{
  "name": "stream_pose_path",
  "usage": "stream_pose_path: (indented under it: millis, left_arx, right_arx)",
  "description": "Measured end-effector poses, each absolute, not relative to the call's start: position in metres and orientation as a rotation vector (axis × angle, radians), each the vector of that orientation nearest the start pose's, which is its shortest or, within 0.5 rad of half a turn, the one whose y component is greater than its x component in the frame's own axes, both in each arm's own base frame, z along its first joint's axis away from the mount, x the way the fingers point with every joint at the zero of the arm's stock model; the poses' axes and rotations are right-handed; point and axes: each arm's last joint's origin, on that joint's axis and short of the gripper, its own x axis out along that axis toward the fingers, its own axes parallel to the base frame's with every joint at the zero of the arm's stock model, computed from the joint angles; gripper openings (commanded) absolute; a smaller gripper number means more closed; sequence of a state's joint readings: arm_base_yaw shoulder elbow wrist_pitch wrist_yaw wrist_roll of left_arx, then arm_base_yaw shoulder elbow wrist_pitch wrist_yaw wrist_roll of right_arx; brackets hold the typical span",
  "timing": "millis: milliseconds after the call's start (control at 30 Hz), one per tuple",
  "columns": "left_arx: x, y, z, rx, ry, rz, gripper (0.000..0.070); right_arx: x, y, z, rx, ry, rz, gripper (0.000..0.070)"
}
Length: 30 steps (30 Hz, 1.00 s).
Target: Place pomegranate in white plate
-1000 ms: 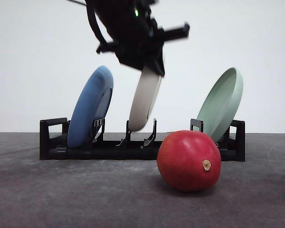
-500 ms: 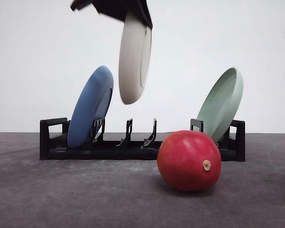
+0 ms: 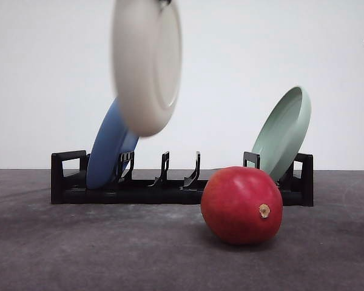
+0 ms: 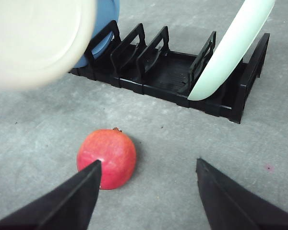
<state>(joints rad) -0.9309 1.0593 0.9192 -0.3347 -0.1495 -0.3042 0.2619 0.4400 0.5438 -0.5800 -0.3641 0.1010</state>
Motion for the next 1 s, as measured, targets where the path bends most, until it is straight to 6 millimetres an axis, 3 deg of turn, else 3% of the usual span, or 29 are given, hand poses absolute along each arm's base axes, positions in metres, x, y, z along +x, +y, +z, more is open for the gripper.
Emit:
stream_pose_path:
  millis: [233, 467, 733, 1000]
  left_arx:
    - [0.113, -0.145, 0.276, 0.018, 0.54, -0.613, 0.001]
    - [0.099, -0.125, 0.278, 0.222, 0.494, -0.647, 0.001]
    - [0.095, -0.133, 0.269, 0.415, 0.514, -0.723, 0.0009]
    - [0.093, -0.153, 0.249, 0.644, 0.569, -0.758, 0.0009]
  right_arx:
    - [0.097, 0.036, 0.257, 0.114, 0.517, 0.564, 0.0395]
    - [0.097, 0.036, 0.257, 0.113, 0.517, 0.562, 0.0395]
    - [0.097, 0.036, 0.257, 0.114, 0.518, 0.561, 0.0395]
    - [0.097, 0.036, 0.257, 0.113, 0.518, 0.562, 0.0395]
